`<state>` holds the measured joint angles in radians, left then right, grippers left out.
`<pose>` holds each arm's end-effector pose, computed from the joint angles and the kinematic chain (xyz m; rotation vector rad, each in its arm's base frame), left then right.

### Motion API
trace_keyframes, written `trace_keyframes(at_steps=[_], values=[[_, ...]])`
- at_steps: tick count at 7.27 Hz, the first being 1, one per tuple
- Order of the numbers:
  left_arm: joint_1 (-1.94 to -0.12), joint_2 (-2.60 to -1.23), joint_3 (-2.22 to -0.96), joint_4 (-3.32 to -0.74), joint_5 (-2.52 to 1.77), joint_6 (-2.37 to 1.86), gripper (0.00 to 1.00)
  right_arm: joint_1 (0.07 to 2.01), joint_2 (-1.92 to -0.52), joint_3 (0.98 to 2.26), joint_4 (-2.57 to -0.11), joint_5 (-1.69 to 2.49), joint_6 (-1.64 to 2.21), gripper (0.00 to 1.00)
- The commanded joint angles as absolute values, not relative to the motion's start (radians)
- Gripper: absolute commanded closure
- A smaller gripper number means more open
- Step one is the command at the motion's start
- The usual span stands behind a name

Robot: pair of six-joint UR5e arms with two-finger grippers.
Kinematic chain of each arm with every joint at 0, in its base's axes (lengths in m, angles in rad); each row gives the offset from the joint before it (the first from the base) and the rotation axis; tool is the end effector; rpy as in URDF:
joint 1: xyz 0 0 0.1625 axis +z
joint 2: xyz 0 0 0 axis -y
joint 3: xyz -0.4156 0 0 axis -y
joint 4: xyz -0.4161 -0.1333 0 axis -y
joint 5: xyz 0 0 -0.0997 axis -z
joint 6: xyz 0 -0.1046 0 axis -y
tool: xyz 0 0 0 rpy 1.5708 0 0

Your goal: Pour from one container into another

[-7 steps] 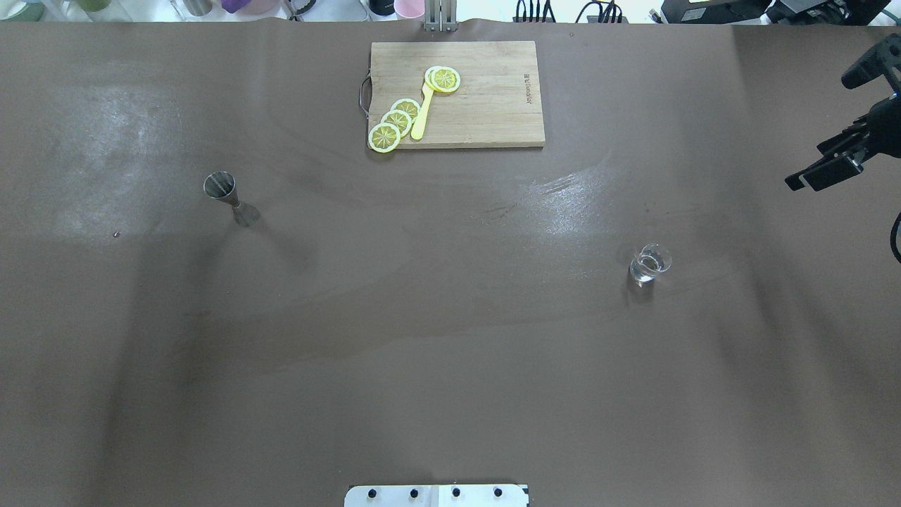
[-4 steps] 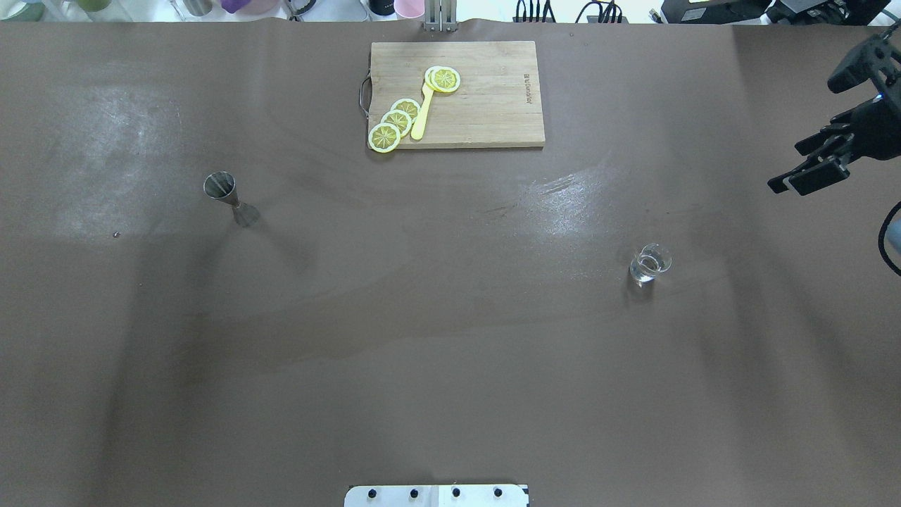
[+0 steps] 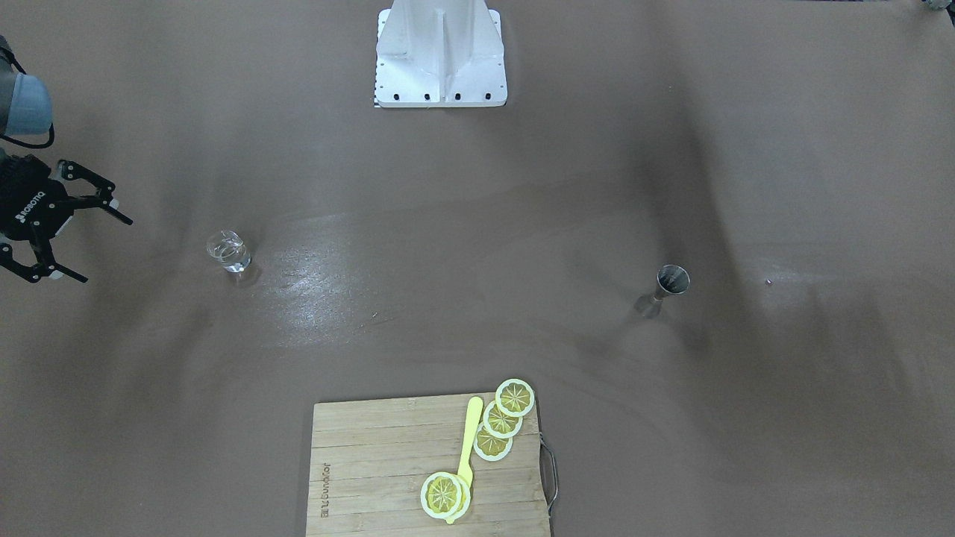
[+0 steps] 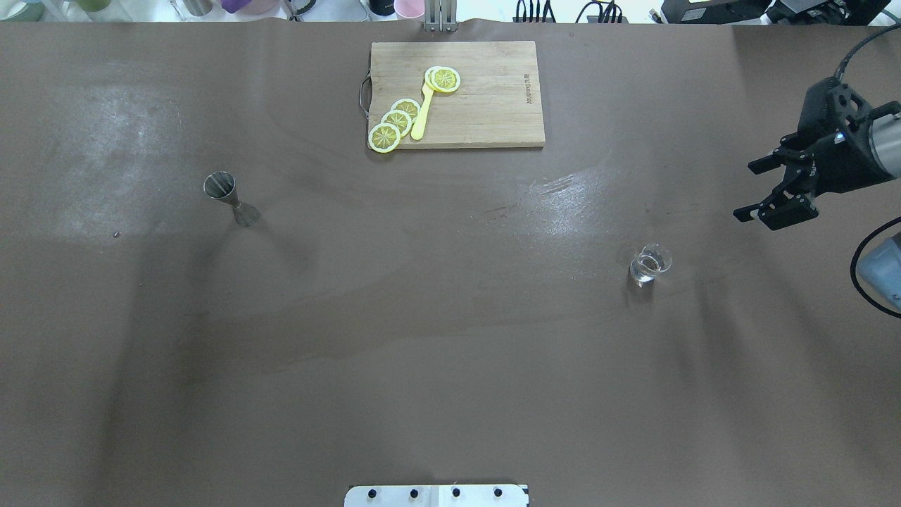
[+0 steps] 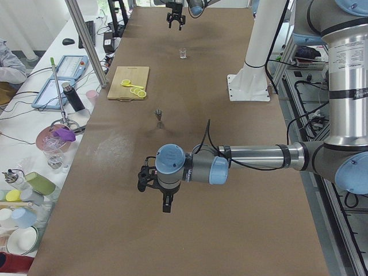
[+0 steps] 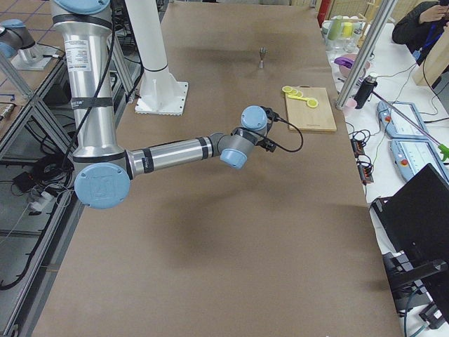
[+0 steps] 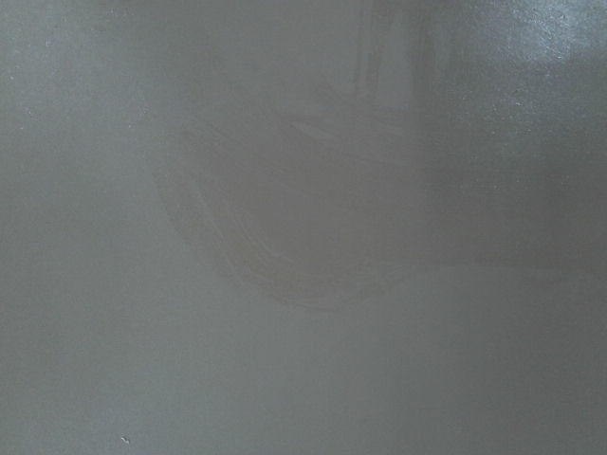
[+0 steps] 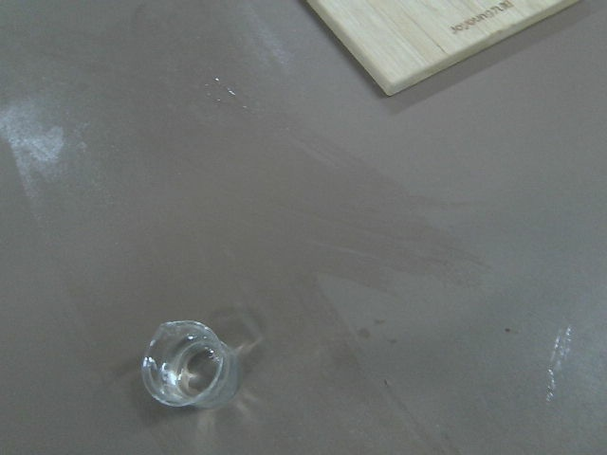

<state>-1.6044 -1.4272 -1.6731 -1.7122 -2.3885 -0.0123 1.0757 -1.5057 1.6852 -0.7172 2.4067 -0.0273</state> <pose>-0.0725 -0.4604 0.6522 0.1032 0.8159 -0.0024 -0.2112 -0.5084 0.4532 0.7910 -0.9917 -0.8831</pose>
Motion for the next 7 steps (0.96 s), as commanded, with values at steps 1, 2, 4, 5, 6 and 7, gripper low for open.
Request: trace_keyframes(at_steps=[1, 2, 4, 5, 6, 7], values=[[-1.605, -1.419, -1.674, -1.716, -2.388, -0.012, 0.01, 1.037, -1.516, 1.672, -0.623, 2.379, -0.054, 0.00], [-1.605, -1.417, -1.680, -1.718, -2.382, -0.015, 0.01, 1.040, -1.522, 1.664, -0.603, 2.379, -0.096, 0.00], [-1.605, -1.419, -1.680, -1.720, -2.390, -0.015, 0.01, 1.049, -1.532, 1.666, -0.571, 2.390, -0.115, 0.00], [-1.606, -1.417, -1.684, -1.717, -2.387, -0.015, 0.01, 1.028, -1.542, 1.666, -0.560, 2.381, -0.142, 0.00], [-1.605, -1.407, -1.678, -1.721, -2.390, -0.015, 0.01, 1.025, -1.548, 1.666, -0.558, 2.379, -0.216, 0.00], [-1.605, -1.385, -1.701, -1.710, -2.376, -0.012, 0.01, 1.023, -1.555, 1.666, -0.557, 2.379, -0.241, 0.00]])
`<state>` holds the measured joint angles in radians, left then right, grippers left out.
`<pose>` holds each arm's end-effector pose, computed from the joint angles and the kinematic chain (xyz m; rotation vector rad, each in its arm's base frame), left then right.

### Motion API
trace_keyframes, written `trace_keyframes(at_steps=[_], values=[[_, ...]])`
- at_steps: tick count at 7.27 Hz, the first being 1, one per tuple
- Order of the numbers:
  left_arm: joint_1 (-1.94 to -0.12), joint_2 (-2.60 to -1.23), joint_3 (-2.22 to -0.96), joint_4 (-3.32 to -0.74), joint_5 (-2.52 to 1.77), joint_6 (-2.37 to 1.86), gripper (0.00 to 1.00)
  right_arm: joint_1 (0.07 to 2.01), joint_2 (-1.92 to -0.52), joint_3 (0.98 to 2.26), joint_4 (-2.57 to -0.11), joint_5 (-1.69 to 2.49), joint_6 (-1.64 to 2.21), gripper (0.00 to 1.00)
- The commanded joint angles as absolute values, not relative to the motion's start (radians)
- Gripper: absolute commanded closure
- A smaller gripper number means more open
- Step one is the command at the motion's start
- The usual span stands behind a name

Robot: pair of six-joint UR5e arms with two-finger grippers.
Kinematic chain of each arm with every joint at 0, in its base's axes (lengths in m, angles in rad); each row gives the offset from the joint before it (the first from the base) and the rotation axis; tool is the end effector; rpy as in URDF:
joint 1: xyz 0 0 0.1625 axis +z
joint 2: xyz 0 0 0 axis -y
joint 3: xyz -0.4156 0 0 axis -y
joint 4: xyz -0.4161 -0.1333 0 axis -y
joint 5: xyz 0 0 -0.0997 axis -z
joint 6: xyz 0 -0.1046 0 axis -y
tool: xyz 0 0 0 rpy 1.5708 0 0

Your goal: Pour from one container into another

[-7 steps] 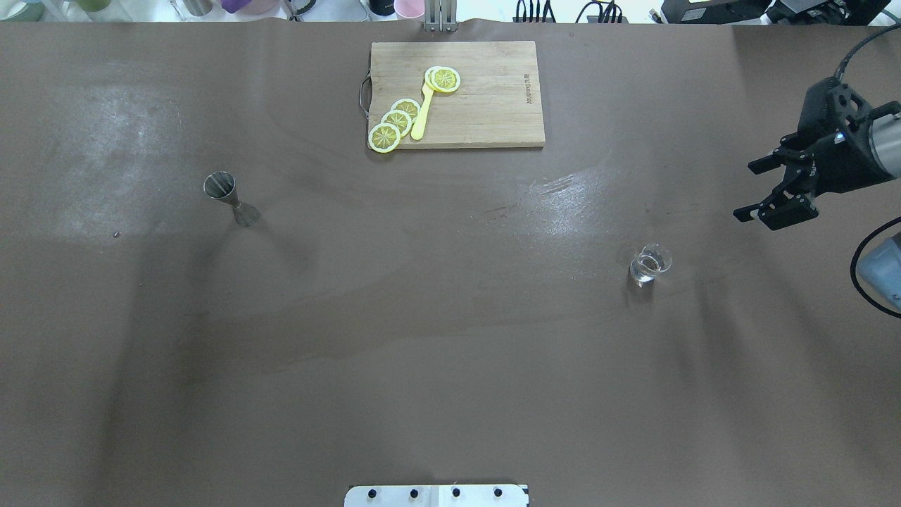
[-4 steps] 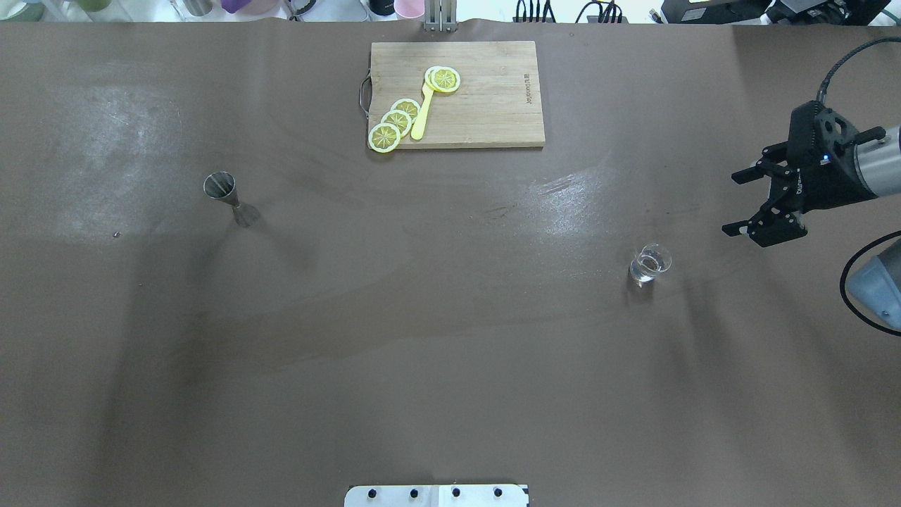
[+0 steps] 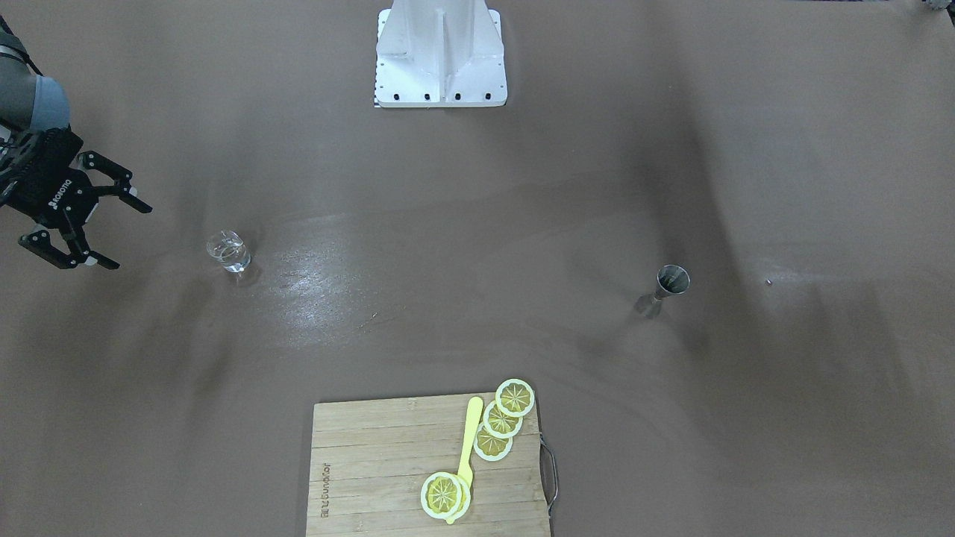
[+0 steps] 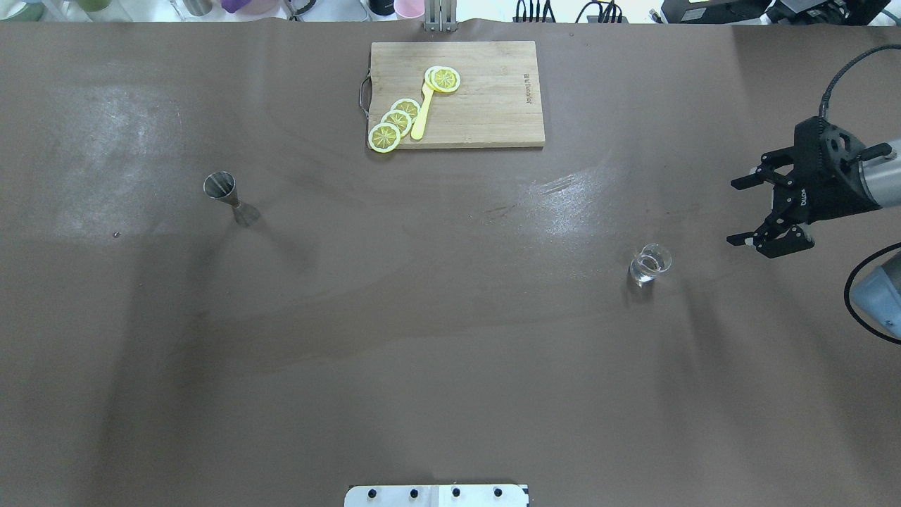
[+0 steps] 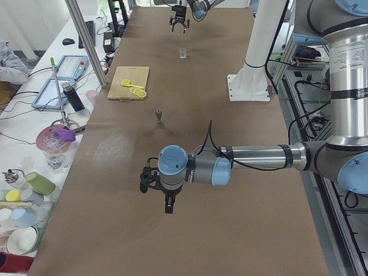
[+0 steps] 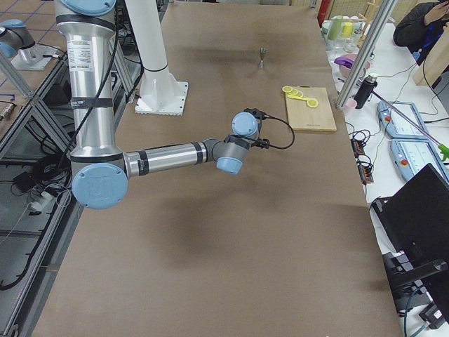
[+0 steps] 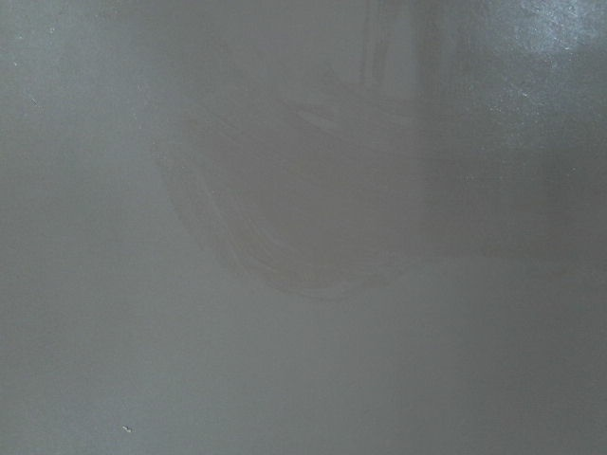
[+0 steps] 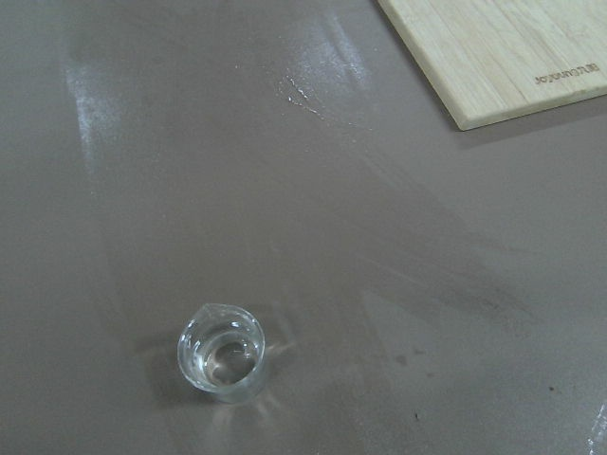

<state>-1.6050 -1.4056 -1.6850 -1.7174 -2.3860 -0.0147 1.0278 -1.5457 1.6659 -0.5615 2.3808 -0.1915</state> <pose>-0.0726 -0.4511 0.6555 0.0982 0.8136 -0.0072 -0.2253 -0.4846 0.4687 0.9685 -0.9403 -1.0809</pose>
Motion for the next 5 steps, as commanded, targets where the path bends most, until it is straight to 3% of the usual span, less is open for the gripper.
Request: trace_keyframes(at_steps=[1, 5], values=[[-1.605, -1.384, -1.689, -1.707, -2.376, -0.012, 0.01, 1.005, -1.566, 1.667, -0.552, 2.376, -0.242, 0.00], [-1.605, -1.384, -1.718, -1.689, -2.274, -0.009, 0.01, 0.901, -1.549, 1.626, -0.525, 2.319, -0.242, 0.00]])
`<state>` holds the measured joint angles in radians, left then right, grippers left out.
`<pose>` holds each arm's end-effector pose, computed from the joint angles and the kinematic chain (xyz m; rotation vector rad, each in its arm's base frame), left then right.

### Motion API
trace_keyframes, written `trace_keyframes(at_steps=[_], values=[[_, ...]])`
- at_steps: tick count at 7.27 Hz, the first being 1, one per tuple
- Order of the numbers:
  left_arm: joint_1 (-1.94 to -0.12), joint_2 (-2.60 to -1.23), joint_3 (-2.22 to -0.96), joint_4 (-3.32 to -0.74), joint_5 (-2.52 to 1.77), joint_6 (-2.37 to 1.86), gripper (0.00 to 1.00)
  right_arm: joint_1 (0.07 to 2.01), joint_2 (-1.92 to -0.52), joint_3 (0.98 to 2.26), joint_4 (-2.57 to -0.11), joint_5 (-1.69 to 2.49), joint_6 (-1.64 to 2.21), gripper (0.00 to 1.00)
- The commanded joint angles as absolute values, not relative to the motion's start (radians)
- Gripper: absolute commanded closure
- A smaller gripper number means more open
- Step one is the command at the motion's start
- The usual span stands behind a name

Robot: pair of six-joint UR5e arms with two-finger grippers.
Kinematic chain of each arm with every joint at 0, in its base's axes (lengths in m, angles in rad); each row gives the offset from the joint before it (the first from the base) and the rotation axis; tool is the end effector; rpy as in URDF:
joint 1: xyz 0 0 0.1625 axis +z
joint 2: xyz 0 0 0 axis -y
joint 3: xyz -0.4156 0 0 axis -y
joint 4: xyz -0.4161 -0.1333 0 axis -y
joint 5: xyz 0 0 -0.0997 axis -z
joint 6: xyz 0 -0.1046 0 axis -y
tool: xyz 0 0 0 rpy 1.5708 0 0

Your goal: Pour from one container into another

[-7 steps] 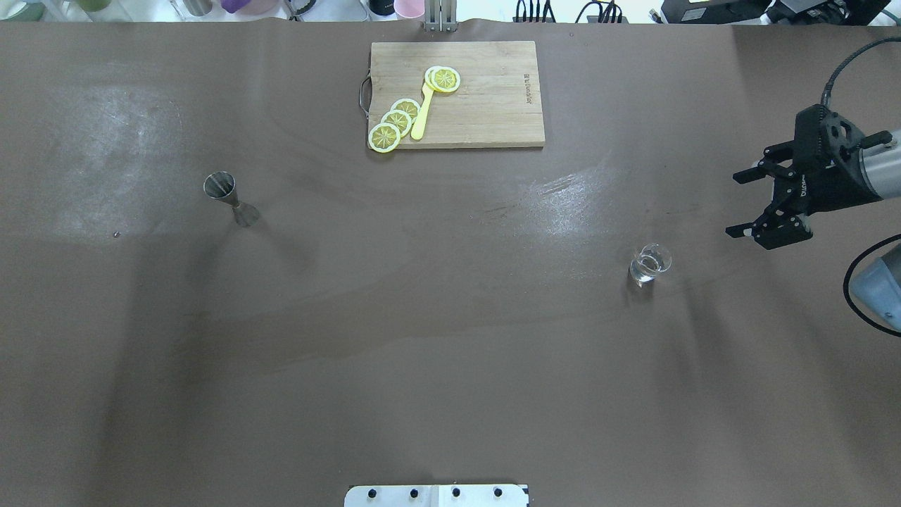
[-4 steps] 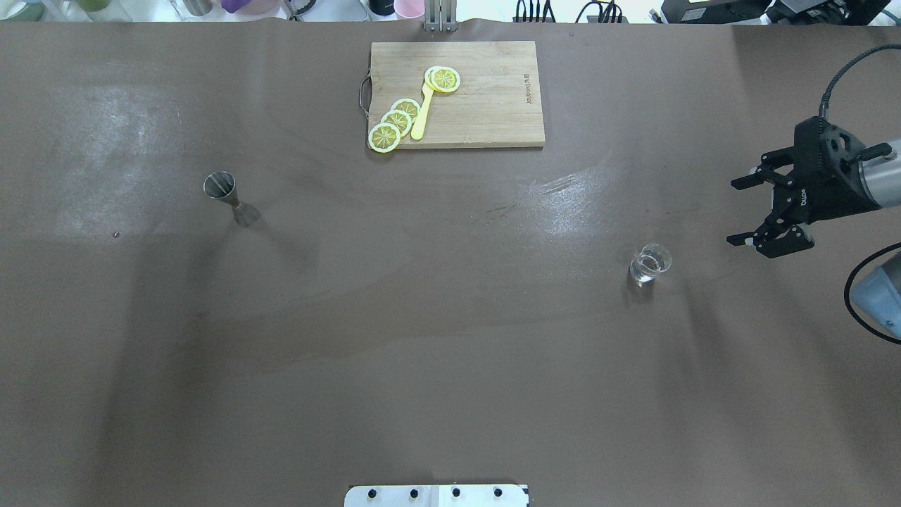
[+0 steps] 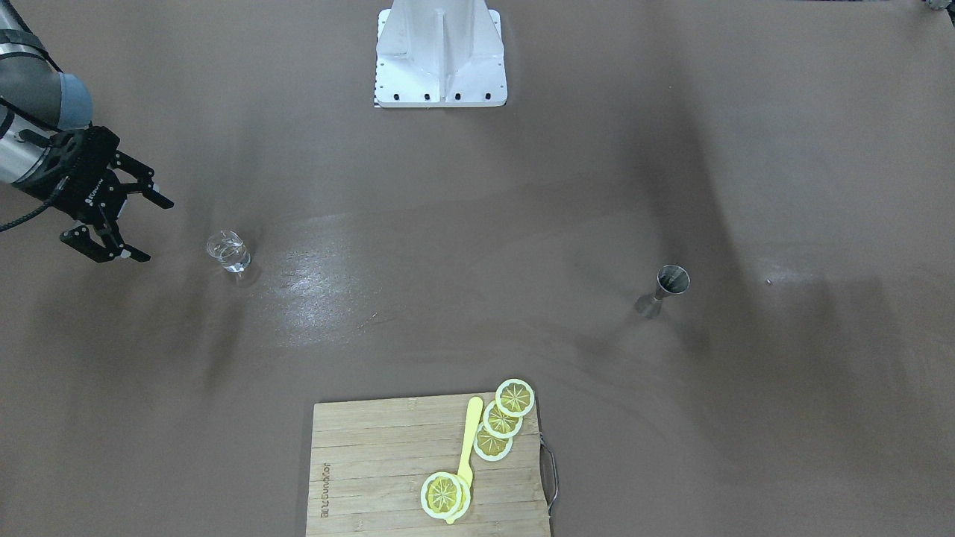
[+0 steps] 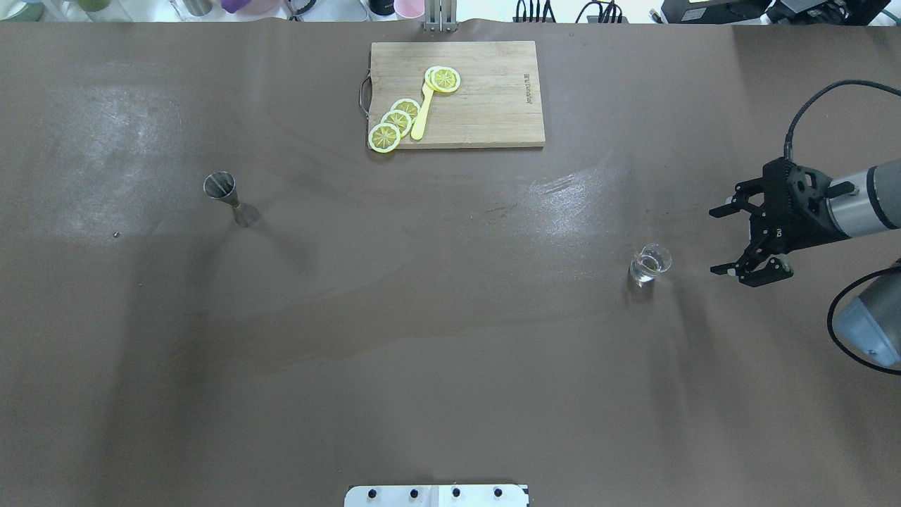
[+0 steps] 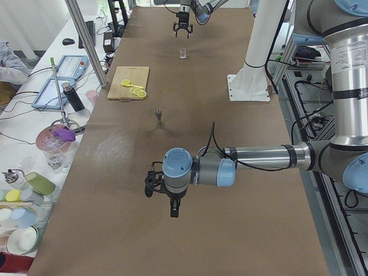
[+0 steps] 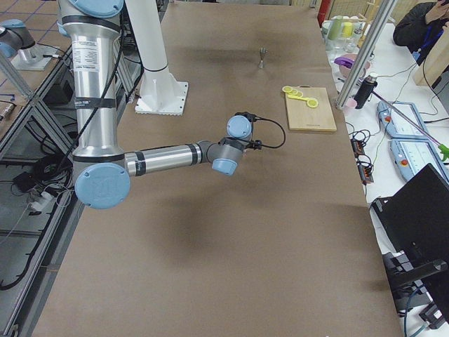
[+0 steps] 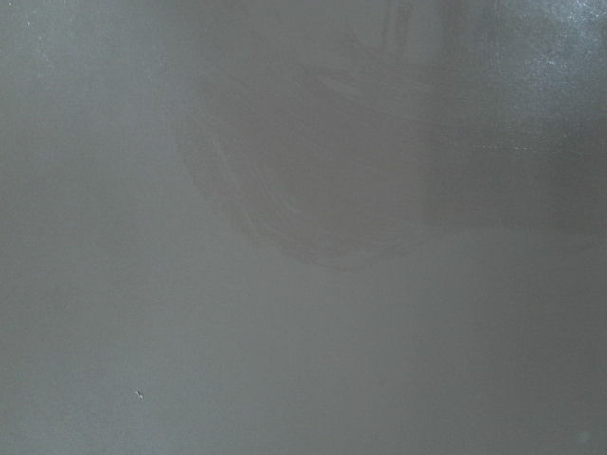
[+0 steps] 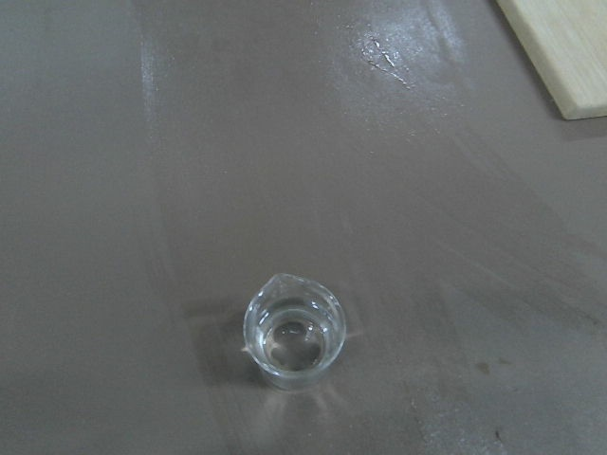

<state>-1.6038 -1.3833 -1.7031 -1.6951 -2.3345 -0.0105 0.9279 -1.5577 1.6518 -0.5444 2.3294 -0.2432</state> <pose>-0.0755 -0.4404 0.6623 0.0743 0.7626 -0.0150 -0.2695 -0.4621 0.4822 0.9667 -0.9297 -1.1813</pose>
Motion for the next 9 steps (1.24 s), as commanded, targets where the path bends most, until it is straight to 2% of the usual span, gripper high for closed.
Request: trace_keyframes(at_steps=[1, 6, 9], values=[[-1.603, -1.384, -1.718, -1.689, -2.270, -0.009, 0.01, 0.890, -1.520, 1.579, -0.488, 2.318, -0.239, 0.00], [-1.600, -1.400, -1.712, -1.712, -2.279, -0.012, 0.01, 0.842, -1.488, 1.534, -0.479, 2.322, -0.238, 0.00], [-1.594, -1.454, -1.707, -1.852, -2.333, -0.012, 0.01, 0.828, -1.479, 1.517, -0.474, 2.315, -0.239, 0.00]])
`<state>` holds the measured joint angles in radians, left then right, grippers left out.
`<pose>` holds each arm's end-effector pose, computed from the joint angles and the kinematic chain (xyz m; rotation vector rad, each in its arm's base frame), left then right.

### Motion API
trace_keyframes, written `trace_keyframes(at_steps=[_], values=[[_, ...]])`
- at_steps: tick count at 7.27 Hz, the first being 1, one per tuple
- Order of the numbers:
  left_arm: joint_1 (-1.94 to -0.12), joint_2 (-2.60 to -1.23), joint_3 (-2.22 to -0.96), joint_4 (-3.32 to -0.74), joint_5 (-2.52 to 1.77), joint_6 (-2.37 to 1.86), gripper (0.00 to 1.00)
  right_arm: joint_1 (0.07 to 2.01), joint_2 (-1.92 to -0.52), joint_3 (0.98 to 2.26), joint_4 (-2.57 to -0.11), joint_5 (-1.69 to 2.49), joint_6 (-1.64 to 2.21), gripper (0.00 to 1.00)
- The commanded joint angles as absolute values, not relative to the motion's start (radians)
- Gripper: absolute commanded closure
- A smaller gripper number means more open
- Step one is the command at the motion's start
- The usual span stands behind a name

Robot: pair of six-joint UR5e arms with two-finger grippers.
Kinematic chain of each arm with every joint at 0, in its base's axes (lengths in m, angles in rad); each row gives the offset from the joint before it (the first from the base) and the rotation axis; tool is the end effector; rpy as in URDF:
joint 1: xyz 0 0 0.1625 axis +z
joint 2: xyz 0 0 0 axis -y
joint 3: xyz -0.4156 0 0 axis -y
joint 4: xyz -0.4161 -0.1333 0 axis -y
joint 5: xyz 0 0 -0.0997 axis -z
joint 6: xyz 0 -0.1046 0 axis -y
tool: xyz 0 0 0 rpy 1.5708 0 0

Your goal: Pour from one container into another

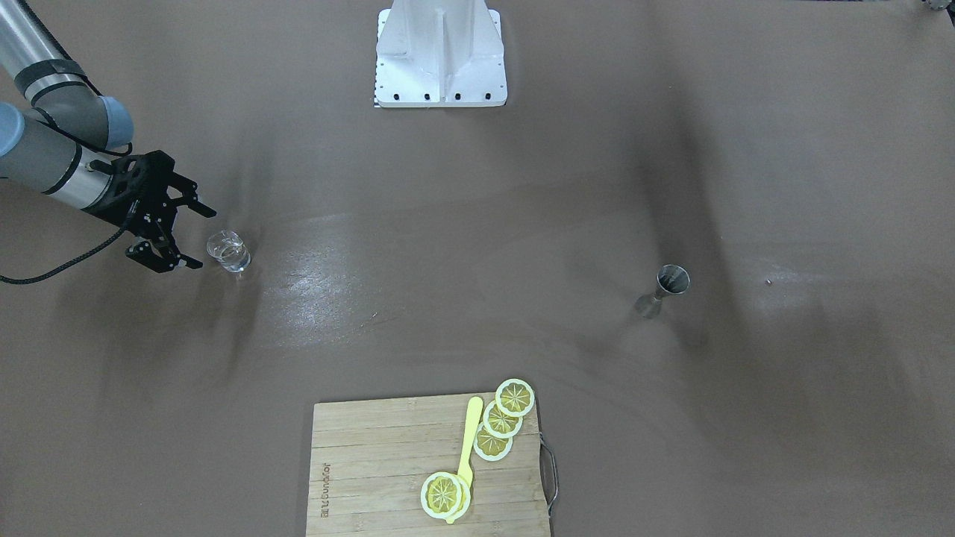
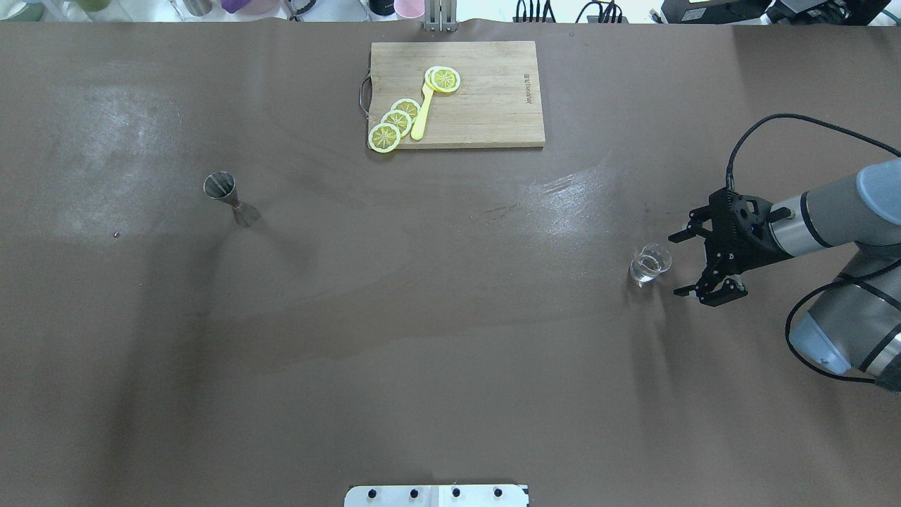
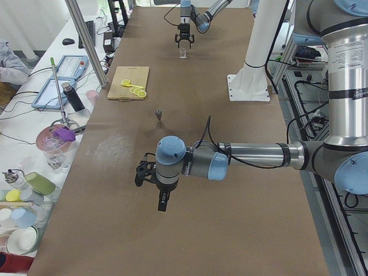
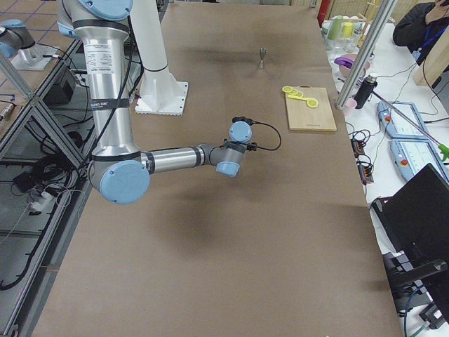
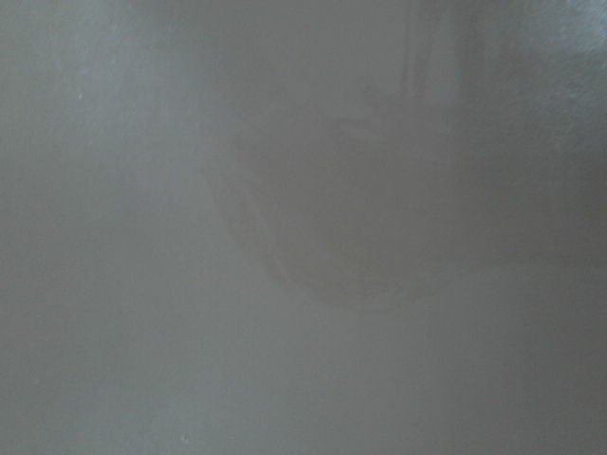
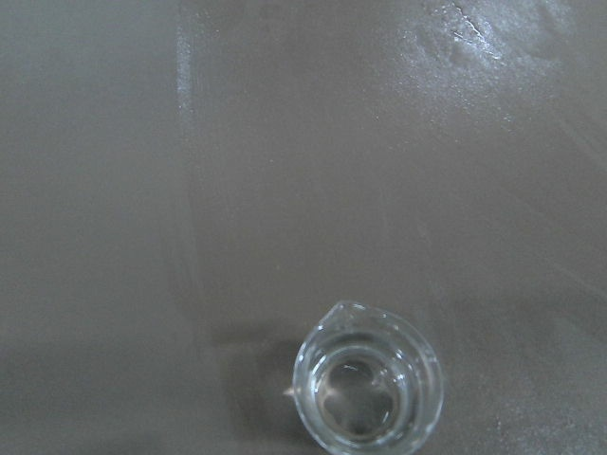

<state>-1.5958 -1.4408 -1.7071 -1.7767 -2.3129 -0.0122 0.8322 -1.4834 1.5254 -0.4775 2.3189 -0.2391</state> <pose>-0.0745 -0.4742 0.6263 0.2071 0.7378 0.0434 -0.3335 -0.4586 0.5010 0.9474 -0.9785 -1.2562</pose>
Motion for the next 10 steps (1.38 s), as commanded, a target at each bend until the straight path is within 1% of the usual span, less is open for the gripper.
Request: trace_keyframes(at_steps=[1, 5, 6, 8, 10], values=[[-1.592, -1.453, -1.707, -1.927, -2.394, -0.011, 0.01, 0.824, -1.470, 1.510, -0.471, 2.290, -0.238, 0.00], [-1.585, -1.443, -1.707, -2.141, -2.407, -0.006, 0.01, 0.818, -1.431, 1.473, -0.471, 2.283, -0.238, 0.00], [-1.539, -1.443, -1.709, -2.187, -2.343, -0.011, 0.01, 0.815, -1.431, 1.473, -0.469, 2.283, -0.238, 0.00], [-1.412, -1.447, -1.695, -2.409, -2.199, -0.017, 0.01, 0.811, -1.431, 1.470, -0.457, 2.283, -0.236, 0.01], [-1.358, -1.442, -1.669, -2.622, -2.183, -0.017, 0.01, 0.801, -1.421, 1.448, -0.440, 2.272, -0.235, 0.01]])
